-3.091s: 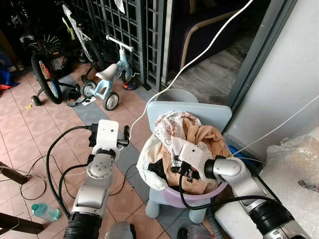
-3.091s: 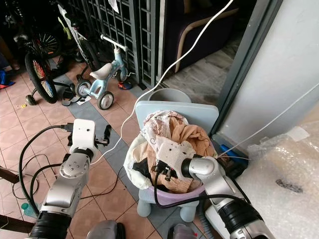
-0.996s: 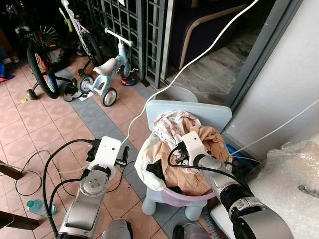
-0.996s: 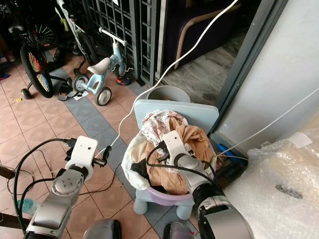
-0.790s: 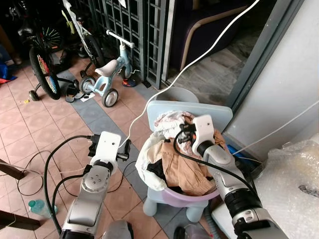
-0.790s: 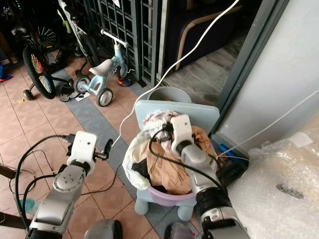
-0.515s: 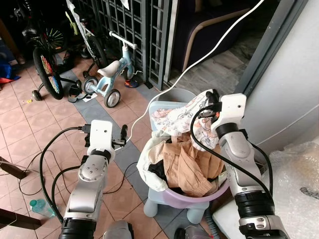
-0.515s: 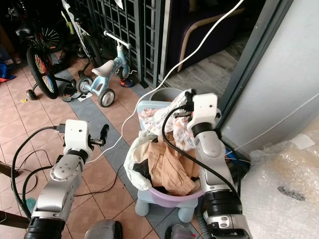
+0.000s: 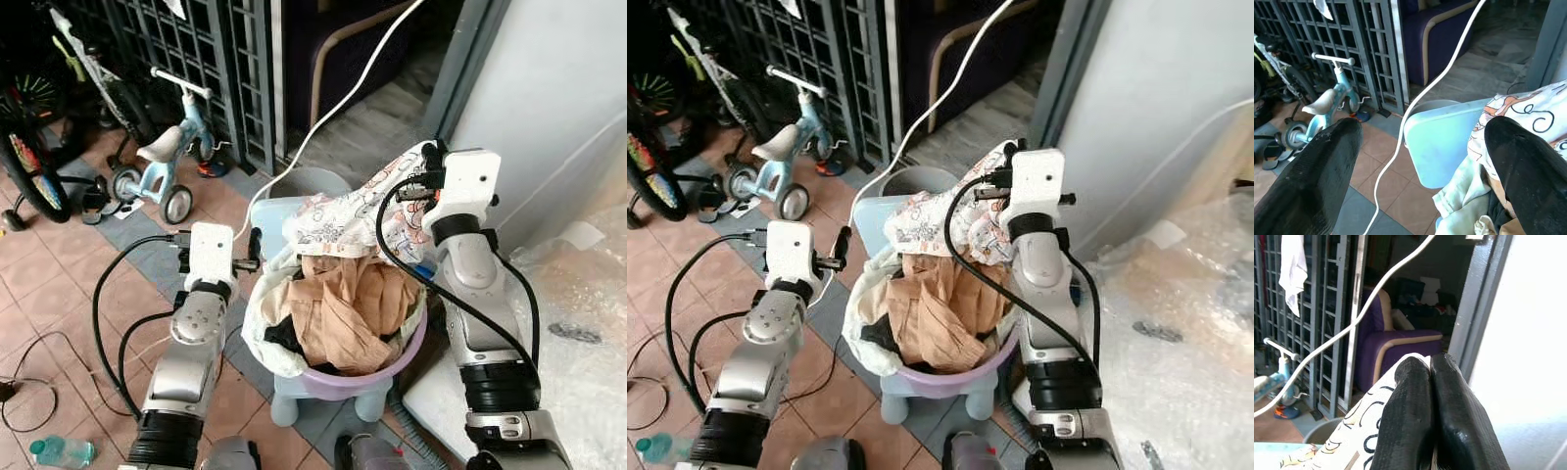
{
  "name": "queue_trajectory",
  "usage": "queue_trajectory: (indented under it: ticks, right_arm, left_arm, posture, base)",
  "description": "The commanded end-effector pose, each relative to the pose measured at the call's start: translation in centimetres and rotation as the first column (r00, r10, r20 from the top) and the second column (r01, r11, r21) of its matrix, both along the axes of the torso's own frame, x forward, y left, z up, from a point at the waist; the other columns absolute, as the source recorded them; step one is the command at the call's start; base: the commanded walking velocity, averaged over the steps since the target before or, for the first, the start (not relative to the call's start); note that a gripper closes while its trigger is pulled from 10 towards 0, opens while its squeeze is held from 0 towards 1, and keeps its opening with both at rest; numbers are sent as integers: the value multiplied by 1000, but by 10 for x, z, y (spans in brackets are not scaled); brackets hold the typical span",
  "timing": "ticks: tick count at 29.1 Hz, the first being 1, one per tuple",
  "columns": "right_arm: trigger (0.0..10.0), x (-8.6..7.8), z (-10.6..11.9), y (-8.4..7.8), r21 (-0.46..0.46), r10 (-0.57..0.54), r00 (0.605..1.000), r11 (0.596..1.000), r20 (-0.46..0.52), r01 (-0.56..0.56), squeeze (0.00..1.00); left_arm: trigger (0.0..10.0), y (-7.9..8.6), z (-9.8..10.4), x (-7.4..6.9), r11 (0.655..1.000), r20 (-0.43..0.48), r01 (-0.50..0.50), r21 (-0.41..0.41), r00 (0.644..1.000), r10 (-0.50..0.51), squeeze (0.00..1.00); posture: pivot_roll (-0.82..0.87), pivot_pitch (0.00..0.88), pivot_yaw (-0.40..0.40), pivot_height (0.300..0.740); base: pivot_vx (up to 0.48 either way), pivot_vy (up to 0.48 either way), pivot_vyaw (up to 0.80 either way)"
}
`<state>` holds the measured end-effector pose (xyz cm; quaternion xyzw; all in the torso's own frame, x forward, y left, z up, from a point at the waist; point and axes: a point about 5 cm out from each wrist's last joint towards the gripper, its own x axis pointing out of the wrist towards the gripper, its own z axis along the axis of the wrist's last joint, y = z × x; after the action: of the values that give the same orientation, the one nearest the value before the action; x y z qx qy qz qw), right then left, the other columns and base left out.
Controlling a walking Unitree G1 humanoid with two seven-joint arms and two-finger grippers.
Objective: Clothes washing
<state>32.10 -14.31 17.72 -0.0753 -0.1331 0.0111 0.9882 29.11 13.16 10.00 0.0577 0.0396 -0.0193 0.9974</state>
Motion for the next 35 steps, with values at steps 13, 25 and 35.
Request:
queue_trajectory:
  ticks: [13,25,35]
  right_arm:
    - [10000,-3,-3,4,-25,20,1000,999,-7,-20,0]
    - [10000,0,-1,4,-35,32,999,999,-8,-32,0]
    - [10000,0,-1,14,-30,53,999,998,-10,-53,0]
  left_arm:
    - [10000,-1,-5,1,1000,-8,0,15,1000,0,0]
    - [10000,-4,-10,0,1000,-15,0,4,1000,0,0]
    - [10000,-3,-7,4,1000,-8,0,3,1000,0,0]
  posture:
    - [16,0,-11,740]
    - [8,0,-23,740]
    - [8,0,-14,740]
  base:
    - [-74,0,-178]
    - [-291,0,0]
    - [-219,0,0]
